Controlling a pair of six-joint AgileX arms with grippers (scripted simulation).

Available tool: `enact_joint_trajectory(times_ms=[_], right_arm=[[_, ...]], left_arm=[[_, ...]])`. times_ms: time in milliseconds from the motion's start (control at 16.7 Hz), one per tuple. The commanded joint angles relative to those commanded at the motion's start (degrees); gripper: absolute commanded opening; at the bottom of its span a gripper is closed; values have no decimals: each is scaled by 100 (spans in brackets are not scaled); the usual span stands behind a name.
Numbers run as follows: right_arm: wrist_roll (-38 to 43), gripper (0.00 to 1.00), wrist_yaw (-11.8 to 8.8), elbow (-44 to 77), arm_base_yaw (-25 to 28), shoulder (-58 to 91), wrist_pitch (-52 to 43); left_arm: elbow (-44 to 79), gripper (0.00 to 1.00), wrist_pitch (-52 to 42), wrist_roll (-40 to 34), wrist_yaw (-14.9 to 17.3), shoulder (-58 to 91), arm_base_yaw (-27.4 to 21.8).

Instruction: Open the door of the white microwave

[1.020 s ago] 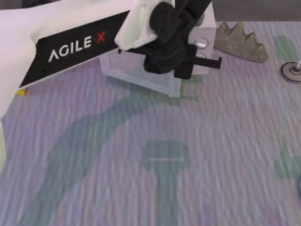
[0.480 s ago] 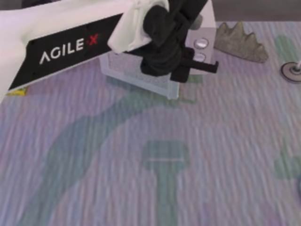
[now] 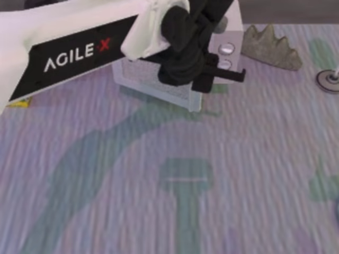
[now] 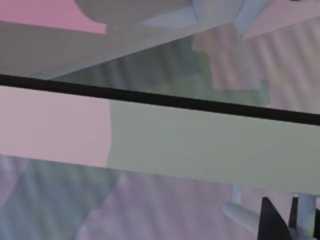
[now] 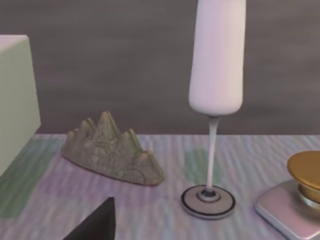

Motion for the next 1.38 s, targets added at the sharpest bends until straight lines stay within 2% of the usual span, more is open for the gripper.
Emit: enact_joint_trajectory(times_ms=[660,1140,1380], right_arm=[[0,100,0,0,0,0,0],[0,100,0,0,0,0,0],[0,100,0,0,0,0,0]], left_arm=[[0,0,0,0,0,0,0],[-545,0,265,475,268,-396,86],[-624,0,282,541,294,-427,100]])
